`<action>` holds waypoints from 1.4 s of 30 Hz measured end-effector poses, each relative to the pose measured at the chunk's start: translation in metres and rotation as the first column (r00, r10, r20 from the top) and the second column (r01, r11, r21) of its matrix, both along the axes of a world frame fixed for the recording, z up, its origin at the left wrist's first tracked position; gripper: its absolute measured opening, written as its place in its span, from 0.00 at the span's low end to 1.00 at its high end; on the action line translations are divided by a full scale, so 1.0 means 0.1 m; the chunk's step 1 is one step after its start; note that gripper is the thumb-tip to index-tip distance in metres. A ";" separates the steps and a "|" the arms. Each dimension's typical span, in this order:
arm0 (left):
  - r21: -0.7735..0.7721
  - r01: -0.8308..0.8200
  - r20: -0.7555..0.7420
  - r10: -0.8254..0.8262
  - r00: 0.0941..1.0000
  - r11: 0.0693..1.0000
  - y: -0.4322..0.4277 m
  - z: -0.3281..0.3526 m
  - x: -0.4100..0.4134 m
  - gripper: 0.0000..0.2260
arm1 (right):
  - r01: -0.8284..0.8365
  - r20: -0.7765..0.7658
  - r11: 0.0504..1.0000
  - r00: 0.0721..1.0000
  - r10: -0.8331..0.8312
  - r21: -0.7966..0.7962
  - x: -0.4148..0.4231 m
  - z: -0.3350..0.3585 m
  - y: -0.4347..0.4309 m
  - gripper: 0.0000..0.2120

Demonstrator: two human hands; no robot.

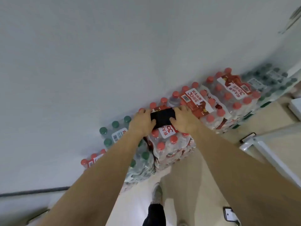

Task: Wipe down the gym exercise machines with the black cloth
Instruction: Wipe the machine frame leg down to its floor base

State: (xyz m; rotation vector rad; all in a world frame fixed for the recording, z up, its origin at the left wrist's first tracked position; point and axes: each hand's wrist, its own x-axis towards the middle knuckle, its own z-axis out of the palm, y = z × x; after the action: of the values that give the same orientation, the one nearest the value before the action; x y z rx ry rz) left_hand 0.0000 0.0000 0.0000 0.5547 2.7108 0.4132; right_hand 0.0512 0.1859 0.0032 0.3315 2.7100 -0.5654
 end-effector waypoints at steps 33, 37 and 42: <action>0.726 0.167 -0.044 -0.197 0.979 0.668 2.39 1.52 0.56 0.05 | 0.466 -0.428 0.781 0.657 -0.620 -0.417 1.57 1.72 2.18 0.08; 0.760 0.256 -0.030 -0.360 0.932 0.598 2.86 1.66 0.85 0.06 | 0.519 -0.456 0.729 0.569 -0.684 -0.446 1.95 1.79 2.46 0.10; 0.634 0.543 -0.030 -0.684 0.729 0.551 3.31 1.67 1.14 0.12 | 0.556 -0.520 0.693 0.464 -0.717 -0.459 2.32 1.89 2.74 0.06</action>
State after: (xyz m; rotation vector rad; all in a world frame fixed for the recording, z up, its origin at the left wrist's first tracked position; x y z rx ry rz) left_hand 0.1141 0.3313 0.1669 1.4857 1.9117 1.0722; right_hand 0.2836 0.4595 0.1923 1.3882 3.0518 -1.4537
